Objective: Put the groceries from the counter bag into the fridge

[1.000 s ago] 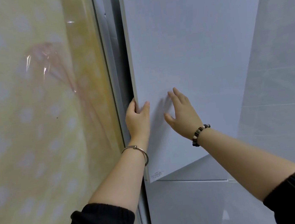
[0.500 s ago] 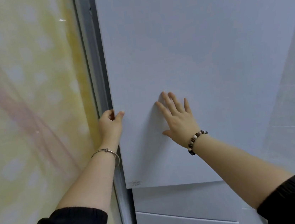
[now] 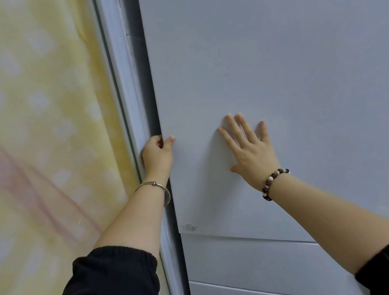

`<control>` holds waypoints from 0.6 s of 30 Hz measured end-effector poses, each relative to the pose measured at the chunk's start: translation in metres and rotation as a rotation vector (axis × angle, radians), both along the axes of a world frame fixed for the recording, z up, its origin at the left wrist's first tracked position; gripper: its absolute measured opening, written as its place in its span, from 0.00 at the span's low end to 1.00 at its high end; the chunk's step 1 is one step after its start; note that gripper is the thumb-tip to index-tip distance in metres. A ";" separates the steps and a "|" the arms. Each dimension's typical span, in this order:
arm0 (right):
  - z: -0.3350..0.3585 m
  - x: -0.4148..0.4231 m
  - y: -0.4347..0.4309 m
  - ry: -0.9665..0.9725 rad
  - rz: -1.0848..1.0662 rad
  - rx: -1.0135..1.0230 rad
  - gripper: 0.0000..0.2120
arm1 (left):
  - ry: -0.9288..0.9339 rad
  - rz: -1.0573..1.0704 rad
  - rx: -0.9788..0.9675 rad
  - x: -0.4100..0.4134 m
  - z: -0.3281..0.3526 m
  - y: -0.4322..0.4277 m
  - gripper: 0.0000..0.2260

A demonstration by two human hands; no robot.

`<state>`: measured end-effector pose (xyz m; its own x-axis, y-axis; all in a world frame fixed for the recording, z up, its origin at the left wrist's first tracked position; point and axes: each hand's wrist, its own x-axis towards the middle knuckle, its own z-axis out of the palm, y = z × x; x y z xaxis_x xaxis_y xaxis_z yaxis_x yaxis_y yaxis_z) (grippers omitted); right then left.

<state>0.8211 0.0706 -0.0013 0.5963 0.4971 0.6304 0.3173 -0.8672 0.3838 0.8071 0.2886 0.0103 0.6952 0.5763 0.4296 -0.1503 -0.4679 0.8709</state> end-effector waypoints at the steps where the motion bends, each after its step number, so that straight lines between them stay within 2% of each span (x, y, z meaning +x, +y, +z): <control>1: -0.001 0.003 0.000 -0.011 0.004 0.004 0.58 | 0.011 0.007 0.012 0.003 0.000 -0.001 0.09; 11: -0.003 0.015 0.006 -0.102 -0.015 0.009 0.59 | -0.032 0.022 -0.077 0.017 -0.004 -0.012 0.11; 14: 0.000 0.013 0.008 -0.075 -0.051 -0.005 0.58 | -0.011 0.004 -0.095 0.019 -0.004 -0.013 0.13; 18: 0.008 -0.002 0.021 0.028 -0.075 0.025 0.48 | 0.003 -0.019 0.010 0.001 0.000 -0.024 0.22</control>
